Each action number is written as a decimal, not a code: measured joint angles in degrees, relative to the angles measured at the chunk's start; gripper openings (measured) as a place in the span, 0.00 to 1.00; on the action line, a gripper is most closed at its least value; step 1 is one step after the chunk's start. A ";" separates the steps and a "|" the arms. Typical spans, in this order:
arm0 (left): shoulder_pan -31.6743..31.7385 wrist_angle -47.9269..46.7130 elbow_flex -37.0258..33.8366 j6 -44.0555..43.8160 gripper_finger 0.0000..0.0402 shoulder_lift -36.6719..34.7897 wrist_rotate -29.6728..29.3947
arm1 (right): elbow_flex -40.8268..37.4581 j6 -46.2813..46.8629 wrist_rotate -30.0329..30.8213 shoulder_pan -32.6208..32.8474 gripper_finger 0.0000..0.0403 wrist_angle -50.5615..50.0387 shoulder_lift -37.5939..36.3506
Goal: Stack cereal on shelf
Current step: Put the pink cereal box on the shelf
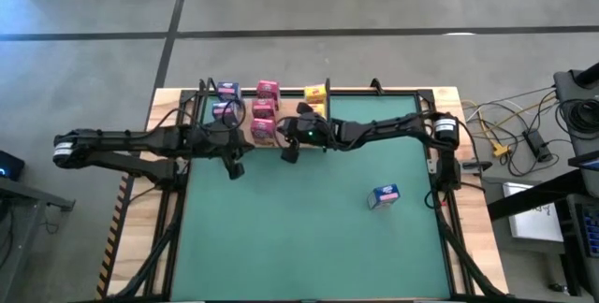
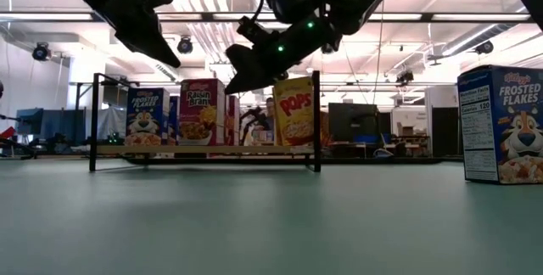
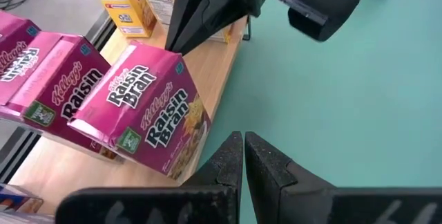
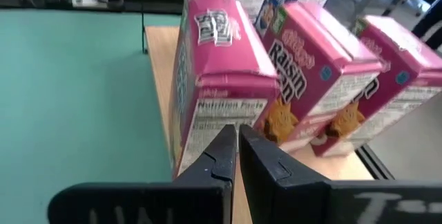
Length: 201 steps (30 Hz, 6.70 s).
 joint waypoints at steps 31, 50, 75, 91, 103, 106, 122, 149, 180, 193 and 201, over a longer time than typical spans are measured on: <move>0.02 -3.99 -0.14 -1.49 0.00 -0.57 -23.54 | 10.42 -13.61 -6.02 -7.07 0.02 3.29 2.00; 0.02 -4.48 -0.16 -1.51 0.00 -0.54 -23.50 | 10.72 -9.41 -7.53 -8.91 0.02 3.74 6.72; 0.28 -3.03 -3.78 2.99 0.00 1.47 -16.22 | 10.28 -9.30 -14.98 -3.46 0.02 -20.32 -6.45; 0.68 5.93 -4.43 9.75 0.00 5.34 -19.39 | 1.78 -0.91 -19.72 0.28 0.02 -1.42 -2.02; 0.72 6.03 -4.43 9.94 0.00 5.12 -19.50 | 2.00 -2.06 -6.34 0.22 0.02 1.47 0.57; 0.72 6.05 -4.43 9.89 0.00 5.12 -19.48 | 2.00 -2.52 -4.95 0.22 0.02 1.50 0.51; 0.66 2.13 -4.37 8.47 0.00 4.56 -16.87 | 2.00 -3.55 -4.95 1.06 0.02 -7.96 -2.76; 17.22 2.54 19.71 26.52 0.05 15.03 1.77 | -28.05 -3.05 -5.11 1.86 0.02 -1.76 -33.65; 28.11 -12.54 28.99 28.60 0.60 32.35 9.23 | -28.19 -3.53 -6.44 2.58 0.02 -4.95 -36.71; 28.22 -12.29 29.01 39.23 0.57 32.35 9.17 | -28.19 -3.55 -6.40 2.58 0.02 -4.93 -36.69; 28.28 -12.45 29.01 40.20 0.57 32.33 9.04 | -28.19 -3.58 -6.38 2.58 0.02 -4.91 -36.69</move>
